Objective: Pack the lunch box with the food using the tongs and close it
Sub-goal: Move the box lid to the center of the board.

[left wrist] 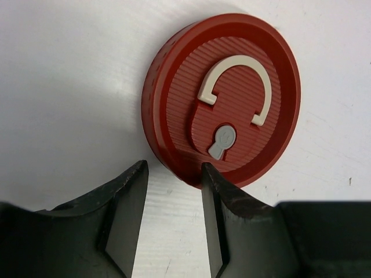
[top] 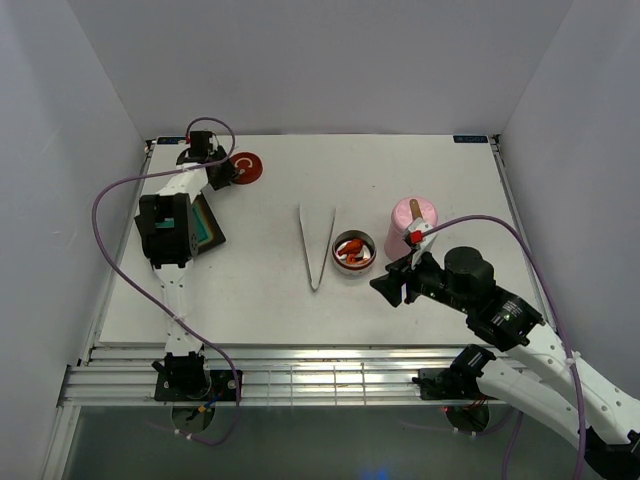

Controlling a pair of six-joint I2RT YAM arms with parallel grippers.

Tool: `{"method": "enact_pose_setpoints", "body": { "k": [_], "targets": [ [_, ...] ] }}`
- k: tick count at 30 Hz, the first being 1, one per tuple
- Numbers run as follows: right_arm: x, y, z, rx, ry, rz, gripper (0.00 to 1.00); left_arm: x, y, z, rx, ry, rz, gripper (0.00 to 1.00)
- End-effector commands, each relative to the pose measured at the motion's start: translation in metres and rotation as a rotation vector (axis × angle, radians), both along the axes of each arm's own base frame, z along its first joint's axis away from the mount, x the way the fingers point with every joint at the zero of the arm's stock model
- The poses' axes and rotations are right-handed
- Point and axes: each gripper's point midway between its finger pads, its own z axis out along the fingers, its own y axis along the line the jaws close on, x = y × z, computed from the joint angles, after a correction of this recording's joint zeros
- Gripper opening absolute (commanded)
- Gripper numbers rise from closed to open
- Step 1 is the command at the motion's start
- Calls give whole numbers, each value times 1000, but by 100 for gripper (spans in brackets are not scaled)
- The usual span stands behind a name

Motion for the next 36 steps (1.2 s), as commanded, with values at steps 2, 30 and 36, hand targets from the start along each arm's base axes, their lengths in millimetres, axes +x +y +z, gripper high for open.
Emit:
{"method": "enact_pose_setpoints", "body": {
  "k": [2,30,36],
  "targets": [
    [-5,1,9,39,-15,12,61,-41,-25,3,-16,94,-34,53],
    [-28,-14,26,98,0,25,60,-113,-78,37,48,65,-56,58],
    [-27,-16,24,85,-3,16,60,-110,-81,19,20,103,-43,56]
  ]
}}
